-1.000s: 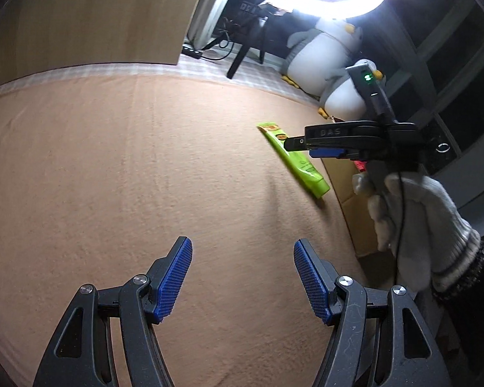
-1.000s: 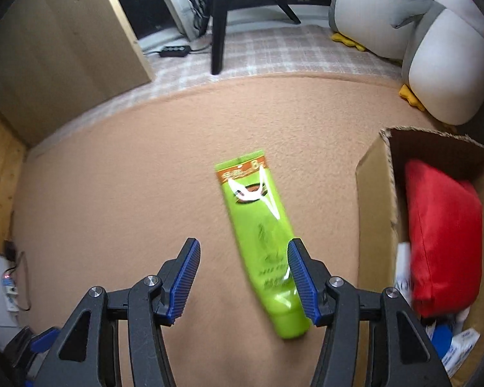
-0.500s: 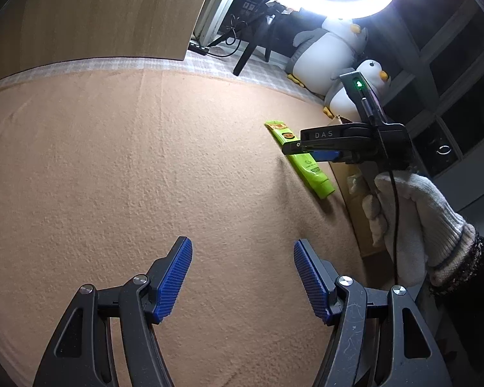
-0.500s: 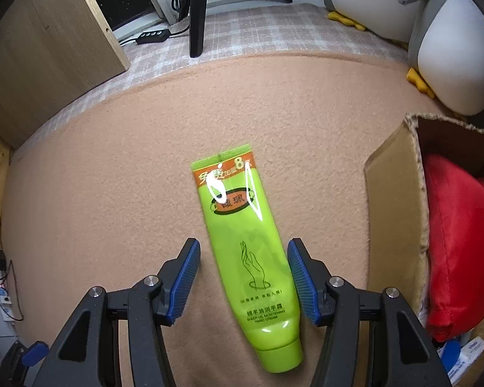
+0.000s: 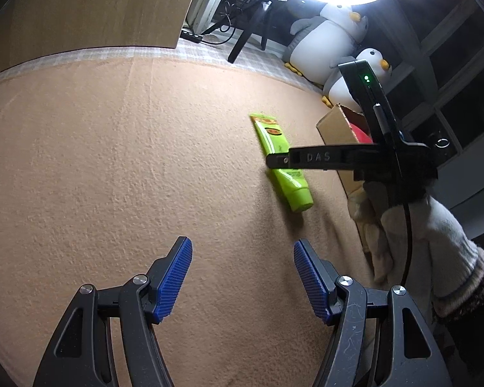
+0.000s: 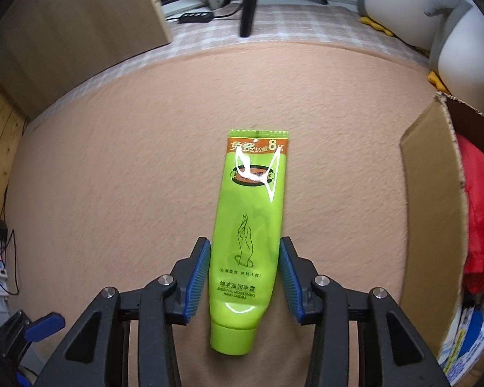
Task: Organize objects
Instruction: 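Lift the green tube with the right gripper and place it in the box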
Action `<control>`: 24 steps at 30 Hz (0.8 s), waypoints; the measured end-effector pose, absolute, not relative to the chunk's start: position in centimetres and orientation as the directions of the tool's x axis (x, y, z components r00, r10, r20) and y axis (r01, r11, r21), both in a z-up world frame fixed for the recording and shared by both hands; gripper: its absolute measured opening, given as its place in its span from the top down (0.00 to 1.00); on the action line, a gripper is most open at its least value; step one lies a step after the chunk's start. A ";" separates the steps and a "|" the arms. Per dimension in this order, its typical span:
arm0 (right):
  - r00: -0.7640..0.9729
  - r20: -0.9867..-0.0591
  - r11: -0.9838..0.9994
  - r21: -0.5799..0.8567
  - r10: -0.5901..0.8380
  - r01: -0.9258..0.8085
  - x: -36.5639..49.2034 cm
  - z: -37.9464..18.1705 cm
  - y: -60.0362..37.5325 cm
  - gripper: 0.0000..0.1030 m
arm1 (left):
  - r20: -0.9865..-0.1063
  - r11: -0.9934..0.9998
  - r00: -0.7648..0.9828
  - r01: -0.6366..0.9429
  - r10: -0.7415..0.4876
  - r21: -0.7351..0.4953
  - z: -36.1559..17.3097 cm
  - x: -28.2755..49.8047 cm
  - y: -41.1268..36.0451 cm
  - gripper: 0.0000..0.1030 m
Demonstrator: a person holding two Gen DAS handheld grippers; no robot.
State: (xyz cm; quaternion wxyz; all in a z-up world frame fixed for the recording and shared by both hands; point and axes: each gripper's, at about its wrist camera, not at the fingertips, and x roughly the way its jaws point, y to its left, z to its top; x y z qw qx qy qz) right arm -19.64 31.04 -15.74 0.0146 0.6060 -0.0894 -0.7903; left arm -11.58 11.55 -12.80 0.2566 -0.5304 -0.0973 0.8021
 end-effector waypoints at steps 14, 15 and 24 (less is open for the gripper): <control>-0.215 -0.930 -0.950 0.312 -0.298 -0.031 -13.9 -15.8 25.5 0.62 | -0.802 -0.807 -0.208 -0.357 0.559 -0.470 -14.7 -9.2 12.5 0.33; -0.218 -0.927 -0.946 0.321 -0.306 -0.037 -13.5 -15.8 25.4 0.62 | -0.802 -0.803 -0.196 -0.360 0.564 -0.476 -15.0 -9.0 12.7 0.33; -0.219 -0.910 -0.926 0.372 -0.351 -0.061 -11.7 -15.7 25.0 0.62 | -0.802 -0.784 -0.122 -0.338 0.585 -0.520 -17.2 -8.6 14.1 0.34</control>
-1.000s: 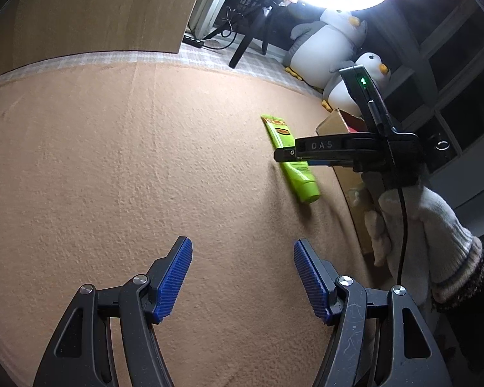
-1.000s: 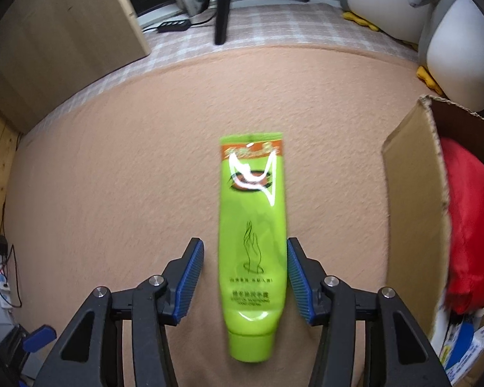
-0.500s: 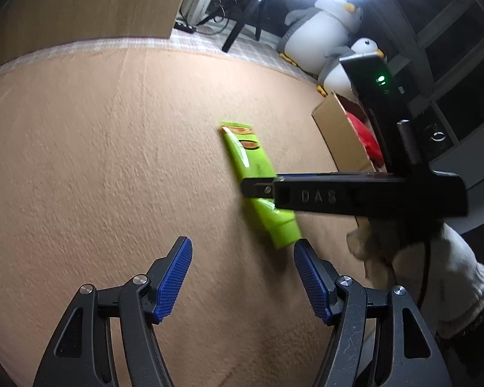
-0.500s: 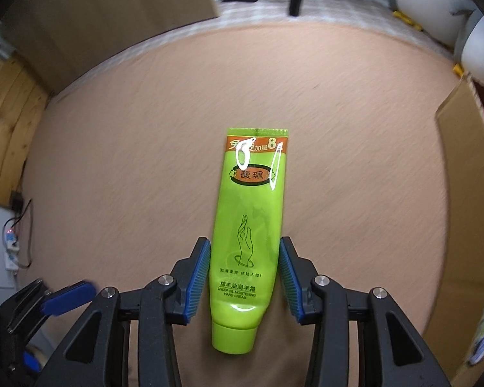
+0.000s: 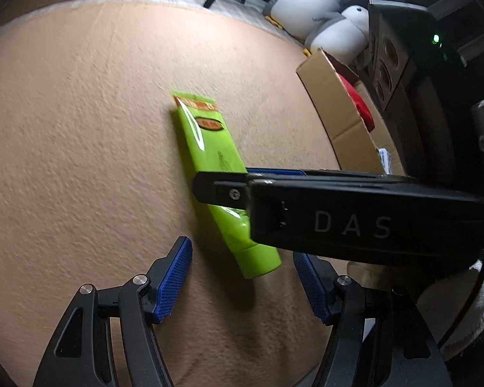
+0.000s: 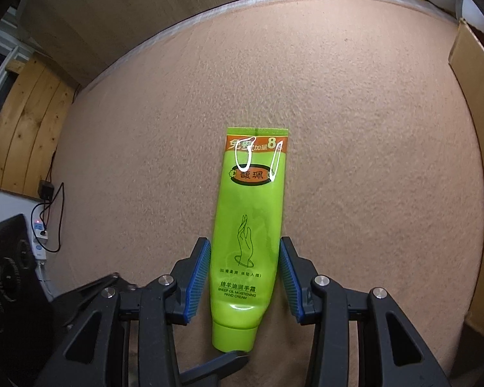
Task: Organize objects
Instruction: 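Lift the green tube with the right gripper and place it in the box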
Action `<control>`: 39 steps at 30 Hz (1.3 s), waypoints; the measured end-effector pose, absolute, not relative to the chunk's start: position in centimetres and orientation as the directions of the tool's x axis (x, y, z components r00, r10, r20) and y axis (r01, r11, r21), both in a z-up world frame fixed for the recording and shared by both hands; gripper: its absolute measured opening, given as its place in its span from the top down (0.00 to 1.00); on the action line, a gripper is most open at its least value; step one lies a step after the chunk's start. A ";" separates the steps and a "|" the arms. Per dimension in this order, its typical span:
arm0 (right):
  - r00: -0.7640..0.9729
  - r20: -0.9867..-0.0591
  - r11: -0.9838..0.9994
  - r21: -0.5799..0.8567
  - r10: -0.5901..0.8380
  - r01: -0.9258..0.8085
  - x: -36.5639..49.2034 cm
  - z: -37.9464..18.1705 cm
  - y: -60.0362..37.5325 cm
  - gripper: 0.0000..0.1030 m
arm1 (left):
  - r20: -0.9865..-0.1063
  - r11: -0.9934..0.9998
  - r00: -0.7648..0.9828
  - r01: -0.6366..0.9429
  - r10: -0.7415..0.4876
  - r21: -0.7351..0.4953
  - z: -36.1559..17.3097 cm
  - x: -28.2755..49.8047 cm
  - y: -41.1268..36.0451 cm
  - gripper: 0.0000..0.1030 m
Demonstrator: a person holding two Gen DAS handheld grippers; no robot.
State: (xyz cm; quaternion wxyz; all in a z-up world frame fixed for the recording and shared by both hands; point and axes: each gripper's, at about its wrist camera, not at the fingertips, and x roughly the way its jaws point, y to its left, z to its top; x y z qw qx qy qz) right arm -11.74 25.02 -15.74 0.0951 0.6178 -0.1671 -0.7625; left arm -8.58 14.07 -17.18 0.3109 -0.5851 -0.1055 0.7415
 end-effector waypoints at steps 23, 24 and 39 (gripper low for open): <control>-0.264 -0.900 -0.922 0.379 -0.348 -0.077 -11.0 -14.2 25.8 0.63 | -0.781 -0.766 -0.141 -0.359 0.609 -0.533 -16.0 -8.5 15.8 0.59; -0.273 -0.898 -0.922 0.379 -0.346 -0.077 -11.0 -13.8 26.2 0.63 | -0.778 -0.764 -0.146 -0.368 0.611 -0.530 -15.5 -8.5 16.0 0.59; -0.422 -0.879 -0.942 0.305 -0.222 -0.141 -9.8 -7.3 34.3 0.63 | -0.731 -0.678 -0.146 -0.527 0.666 -0.513 -9.6 -10.1 26.2 0.59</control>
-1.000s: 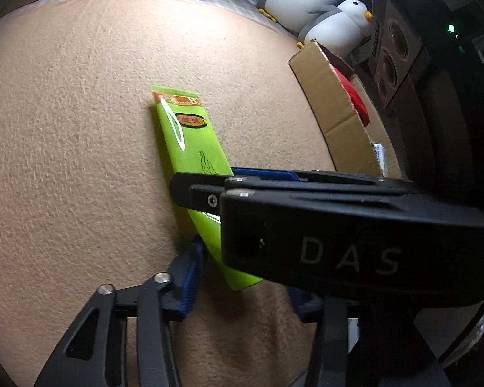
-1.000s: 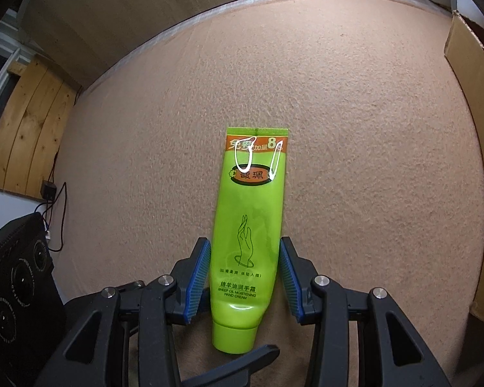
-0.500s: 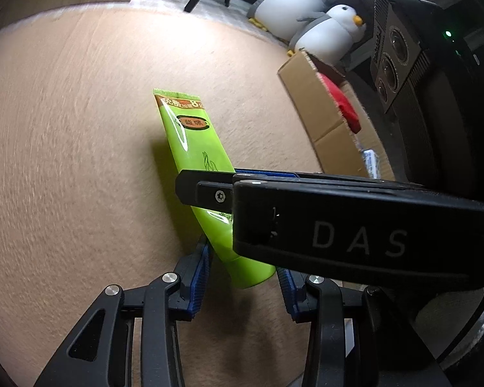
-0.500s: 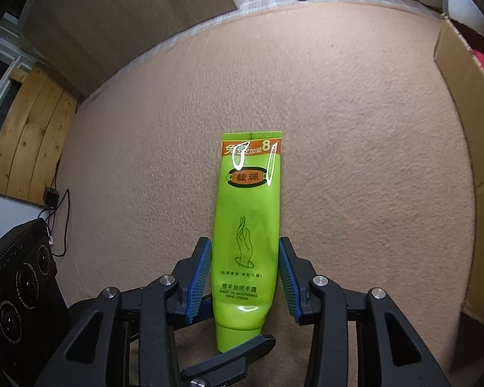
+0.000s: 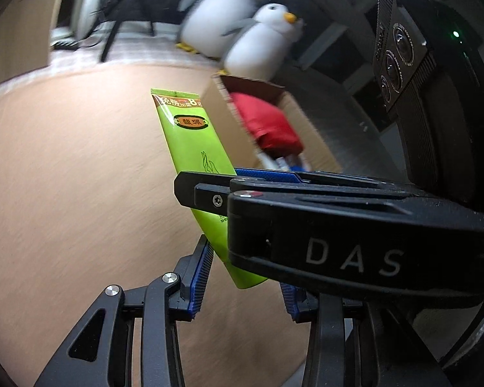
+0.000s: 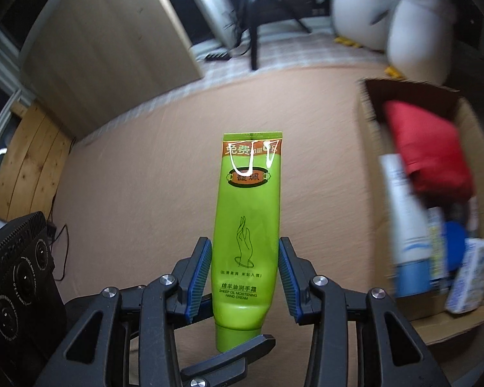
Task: Organize objects
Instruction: 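Lift the green tube with the right gripper and place it in the box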
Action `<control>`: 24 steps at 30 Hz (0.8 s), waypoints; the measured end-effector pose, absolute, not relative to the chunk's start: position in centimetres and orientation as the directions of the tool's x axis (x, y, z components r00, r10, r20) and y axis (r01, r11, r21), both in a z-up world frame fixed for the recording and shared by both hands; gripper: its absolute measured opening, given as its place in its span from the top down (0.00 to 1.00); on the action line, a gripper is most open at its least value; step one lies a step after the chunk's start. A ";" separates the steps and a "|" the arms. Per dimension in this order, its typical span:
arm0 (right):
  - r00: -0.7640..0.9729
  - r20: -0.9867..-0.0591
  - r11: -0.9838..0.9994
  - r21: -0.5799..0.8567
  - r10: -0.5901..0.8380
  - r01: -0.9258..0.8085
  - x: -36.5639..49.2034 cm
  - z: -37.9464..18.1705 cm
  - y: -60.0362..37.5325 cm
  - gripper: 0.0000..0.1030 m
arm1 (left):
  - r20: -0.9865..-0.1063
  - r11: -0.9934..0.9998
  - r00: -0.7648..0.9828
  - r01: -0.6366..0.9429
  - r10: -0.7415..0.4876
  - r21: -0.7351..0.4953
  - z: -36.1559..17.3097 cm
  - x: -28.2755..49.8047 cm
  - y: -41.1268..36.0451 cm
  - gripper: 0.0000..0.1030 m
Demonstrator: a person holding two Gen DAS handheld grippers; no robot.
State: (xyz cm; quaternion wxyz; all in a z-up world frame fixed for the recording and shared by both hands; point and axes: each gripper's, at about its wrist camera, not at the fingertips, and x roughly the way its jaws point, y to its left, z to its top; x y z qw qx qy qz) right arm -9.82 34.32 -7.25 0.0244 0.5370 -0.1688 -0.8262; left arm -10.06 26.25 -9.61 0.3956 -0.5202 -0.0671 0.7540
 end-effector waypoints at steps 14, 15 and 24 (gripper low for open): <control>-0.447 -0.886 -0.923 0.269 -0.125 -0.274 -7.8 -7.0 45.0 0.63 | -0.722 -0.598 -0.066 -0.615 0.688 -0.514 -9.9 -11.2 38.8 0.59; -0.448 -0.886 -0.922 0.269 -0.122 -0.280 -7.7 -7.1 45.5 0.63 | -0.724 -0.595 -0.063 -0.621 0.687 -0.511 -9.9 -11.2 39.6 0.59; -0.442 -0.895 -0.918 0.221 -0.056 -0.330 -7.5 -7.6 49.0 0.45 | -0.744 -0.633 -0.148 -0.646 0.652 -0.426 -9.4 -11.8 42.2 0.10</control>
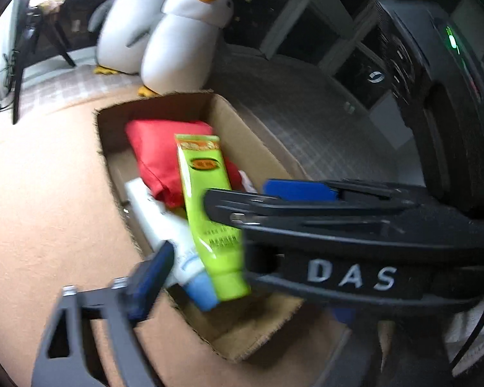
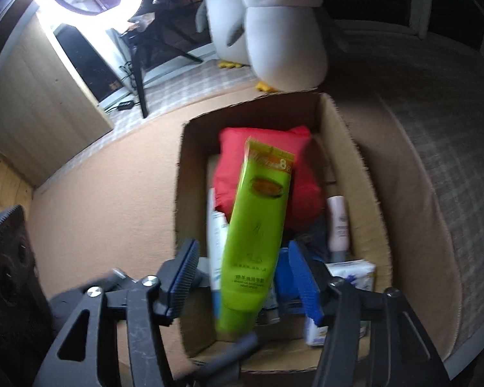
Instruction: Organize objects
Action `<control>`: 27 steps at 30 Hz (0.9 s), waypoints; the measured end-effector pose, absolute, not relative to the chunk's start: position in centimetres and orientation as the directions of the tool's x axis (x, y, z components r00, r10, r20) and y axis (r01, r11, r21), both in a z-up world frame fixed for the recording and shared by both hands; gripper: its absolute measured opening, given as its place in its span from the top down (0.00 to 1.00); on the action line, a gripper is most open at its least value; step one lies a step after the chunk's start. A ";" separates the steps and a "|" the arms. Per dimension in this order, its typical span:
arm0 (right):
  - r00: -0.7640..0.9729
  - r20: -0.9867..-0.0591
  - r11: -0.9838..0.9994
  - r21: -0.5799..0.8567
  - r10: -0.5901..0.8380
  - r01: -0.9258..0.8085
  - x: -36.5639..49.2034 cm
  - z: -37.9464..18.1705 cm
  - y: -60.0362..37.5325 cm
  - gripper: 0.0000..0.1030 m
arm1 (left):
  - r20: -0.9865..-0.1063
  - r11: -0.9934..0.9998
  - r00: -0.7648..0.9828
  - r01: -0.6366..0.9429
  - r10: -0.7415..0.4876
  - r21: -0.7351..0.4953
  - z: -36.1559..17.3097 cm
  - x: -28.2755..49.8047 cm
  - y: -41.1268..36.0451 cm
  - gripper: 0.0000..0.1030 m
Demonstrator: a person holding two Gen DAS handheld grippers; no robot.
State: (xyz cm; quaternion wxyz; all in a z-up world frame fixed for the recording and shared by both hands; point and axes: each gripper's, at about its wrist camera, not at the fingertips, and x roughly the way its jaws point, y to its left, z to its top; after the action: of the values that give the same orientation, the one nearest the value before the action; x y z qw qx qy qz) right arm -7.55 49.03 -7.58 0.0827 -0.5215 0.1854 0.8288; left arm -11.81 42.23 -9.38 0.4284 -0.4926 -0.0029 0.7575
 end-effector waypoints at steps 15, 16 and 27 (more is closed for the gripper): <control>-0.447 -0.893 -0.906 0.236 -0.060 -0.351 -7.4 -7.6 48.7 0.42 | -0.790 -0.711 -0.217 -0.612 0.574 -0.348 -9.5 -12.4 39.4 0.10; -0.450 -0.891 -0.907 0.235 -0.058 -0.349 -7.3 -7.4 48.4 0.42 | -0.792 -0.719 -0.227 -0.605 0.567 -0.342 -9.4 -12.4 38.8 0.10; -0.480 -0.875 -0.930 0.224 -0.061 -0.291 -6.7 -6.4 42.7 0.41 | -0.795 -0.804 -0.342 -0.523 0.501 -0.282 -7.0 -12.1 29.5 0.10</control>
State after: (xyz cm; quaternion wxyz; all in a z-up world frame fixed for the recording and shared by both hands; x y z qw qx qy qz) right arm -6.68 42.65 -6.44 0.0682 -0.5053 0.1739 0.8425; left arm -12.08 29.51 -7.03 0.3127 -0.4810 0.0113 0.8190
